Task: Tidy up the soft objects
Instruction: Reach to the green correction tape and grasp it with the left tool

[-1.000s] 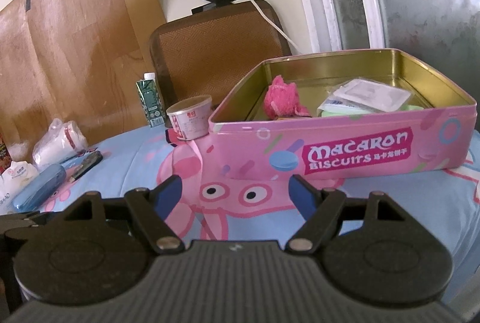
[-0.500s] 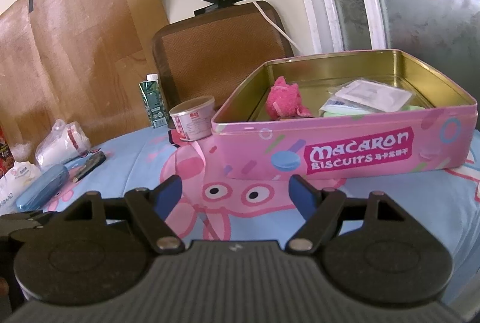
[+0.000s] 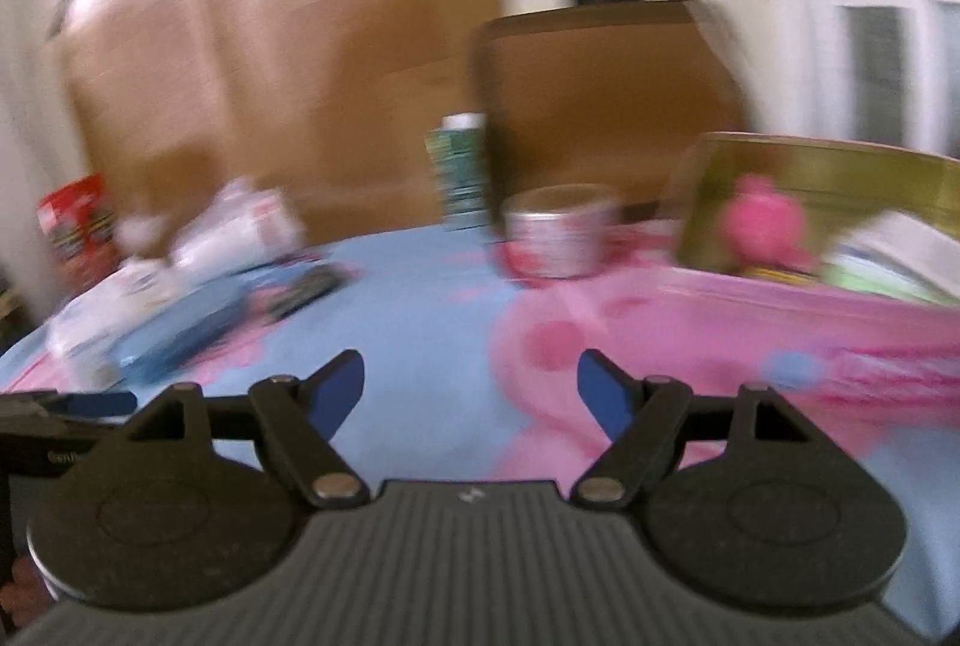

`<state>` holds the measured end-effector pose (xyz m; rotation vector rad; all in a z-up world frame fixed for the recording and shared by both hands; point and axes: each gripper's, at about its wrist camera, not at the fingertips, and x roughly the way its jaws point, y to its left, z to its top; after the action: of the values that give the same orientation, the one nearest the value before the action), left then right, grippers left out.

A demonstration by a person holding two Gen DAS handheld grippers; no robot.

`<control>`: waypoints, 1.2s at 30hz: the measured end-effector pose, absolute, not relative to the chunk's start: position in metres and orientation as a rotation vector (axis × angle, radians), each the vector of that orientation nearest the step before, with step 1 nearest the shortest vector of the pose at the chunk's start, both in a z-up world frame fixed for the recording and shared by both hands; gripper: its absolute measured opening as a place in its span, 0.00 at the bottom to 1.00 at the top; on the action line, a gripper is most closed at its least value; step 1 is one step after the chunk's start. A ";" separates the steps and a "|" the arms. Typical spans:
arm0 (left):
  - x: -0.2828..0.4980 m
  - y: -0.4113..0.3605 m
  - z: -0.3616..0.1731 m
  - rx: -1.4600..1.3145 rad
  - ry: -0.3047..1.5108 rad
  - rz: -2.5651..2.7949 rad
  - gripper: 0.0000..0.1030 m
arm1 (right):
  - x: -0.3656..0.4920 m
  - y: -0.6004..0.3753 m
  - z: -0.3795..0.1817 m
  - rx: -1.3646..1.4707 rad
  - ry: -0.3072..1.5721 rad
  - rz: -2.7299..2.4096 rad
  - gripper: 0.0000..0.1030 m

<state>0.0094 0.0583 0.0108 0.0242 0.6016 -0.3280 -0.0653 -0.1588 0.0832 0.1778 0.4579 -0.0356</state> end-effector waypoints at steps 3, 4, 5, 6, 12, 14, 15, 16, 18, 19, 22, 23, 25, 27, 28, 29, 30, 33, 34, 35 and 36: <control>0.007 0.102 0.011 -0.061 0.585 -0.239 0.98 | -0.034 -0.131 0.084 0.146 0.487 0.098 0.78; 0.008 0.112 0.011 -0.099 0.584 -0.226 0.98 | -0.019 -0.121 0.083 0.136 0.500 0.143 0.78; 0.007 0.119 0.011 -0.138 0.580 -0.227 0.98 | -0.004 -0.113 0.083 0.117 0.510 0.173 0.78; 0.006 0.123 0.012 -0.165 0.572 -0.234 0.98 | 0.015 -0.107 0.083 0.091 0.517 0.189 0.78; 0.004 0.108 0.013 -0.093 0.540 -0.243 0.98 | 0.152 -0.105 0.072 0.156 0.641 0.118 0.78; 0.001 0.107 0.013 -0.084 0.530 -0.233 0.98 | 0.183 -0.098 0.059 0.150 0.708 0.109 0.77; 0.001 0.108 0.013 -0.093 0.528 -0.229 0.98 | 0.192 -0.095 0.051 0.130 0.742 0.094 0.76; 0.003 0.109 0.013 -0.103 0.531 -0.228 0.98 | 0.196 -0.095 0.044 0.132 0.747 0.105 0.75; 0.004 0.114 0.012 -0.131 0.545 -0.231 0.98 | 0.184 -0.096 0.043 0.117 0.715 0.136 0.61; 0.006 0.116 0.011 -0.144 0.553 -0.238 0.98 | 0.176 -0.099 0.044 0.137 0.708 0.187 0.48; 0.009 0.117 0.010 -0.156 0.570 -0.245 0.98 | 0.144 -0.113 0.047 0.173 0.732 0.250 0.34; 0.009 0.116 0.010 -0.150 0.572 -0.246 0.98 | 0.130 -0.118 0.047 0.164 0.731 0.269 0.33; 0.008 0.113 0.010 -0.129 0.575 -0.248 0.98 | 0.103 -0.125 0.047 0.127 0.720 0.293 0.32; 0.007 0.107 0.009 -0.103 0.584 -0.249 0.98 | 0.078 -0.138 0.047 0.139 0.723 0.310 0.20; 0.007 0.104 0.009 -0.089 0.593 -0.245 0.98 | 0.062 -0.148 0.045 0.171 0.736 0.317 0.14; 0.007 0.103 0.008 -0.080 0.597 -0.243 0.98 | 0.048 -0.155 0.044 0.201 0.736 0.317 0.14; 0.007 0.102 0.008 -0.071 0.598 -0.244 0.98 | 0.036 -0.161 0.043 0.217 0.732 0.318 0.14; 0.006 0.099 0.009 -0.053 0.604 -0.240 0.98 | -0.009 -0.176 0.042 0.216 0.695 0.296 0.14; 0.006 0.096 0.009 -0.040 0.611 -0.236 0.97 | -0.023 -0.180 0.042 0.216 0.689 0.281 0.14; 0.006 0.092 0.010 -0.029 0.618 -0.237 0.97 | -0.034 -0.184 0.042 0.225 0.681 0.266 0.15; 0.007 0.088 0.011 -0.032 0.626 -0.251 0.96 | -0.044 -0.188 0.041 0.231 0.673 0.250 0.15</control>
<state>0.0067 0.0880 0.0113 -0.0316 0.6256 -0.2505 -0.0438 -0.1882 0.0411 0.2309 0.6732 0.2504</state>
